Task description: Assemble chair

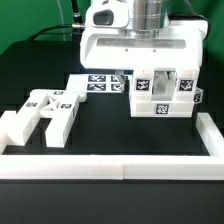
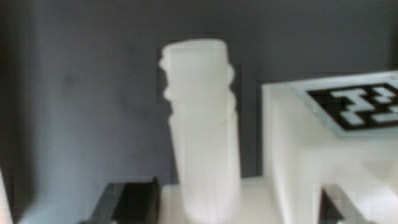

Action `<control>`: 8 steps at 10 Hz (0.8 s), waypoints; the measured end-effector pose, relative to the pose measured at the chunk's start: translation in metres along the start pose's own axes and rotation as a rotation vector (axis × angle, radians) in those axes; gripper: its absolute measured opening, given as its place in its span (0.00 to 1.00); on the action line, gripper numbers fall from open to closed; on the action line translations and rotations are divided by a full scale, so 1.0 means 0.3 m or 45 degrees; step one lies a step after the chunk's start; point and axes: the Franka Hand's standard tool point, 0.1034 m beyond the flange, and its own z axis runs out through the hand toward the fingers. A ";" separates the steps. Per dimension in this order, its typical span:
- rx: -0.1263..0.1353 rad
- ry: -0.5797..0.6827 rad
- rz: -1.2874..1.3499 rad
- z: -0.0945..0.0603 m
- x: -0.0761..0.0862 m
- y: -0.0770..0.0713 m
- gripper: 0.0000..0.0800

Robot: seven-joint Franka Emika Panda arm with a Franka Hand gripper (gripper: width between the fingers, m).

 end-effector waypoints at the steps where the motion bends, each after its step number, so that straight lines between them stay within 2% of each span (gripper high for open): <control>1: 0.001 -0.102 -0.001 0.007 -0.025 0.006 0.41; 2: 0.005 -0.243 0.000 0.001 -0.019 0.026 0.41; 5: 0.003 -0.579 0.014 -0.042 0.066 0.055 0.41; 6: -0.005 -0.639 0.013 -0.040 0.087 0.055 0.41; 8: -0.018 -0.853 0.021 -0.025 0.049 0.074 0.41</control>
Offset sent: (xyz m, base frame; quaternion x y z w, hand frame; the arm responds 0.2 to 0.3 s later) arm 0.0349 -0.0041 0.0171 0.0319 -0.1775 -0.0135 0.9835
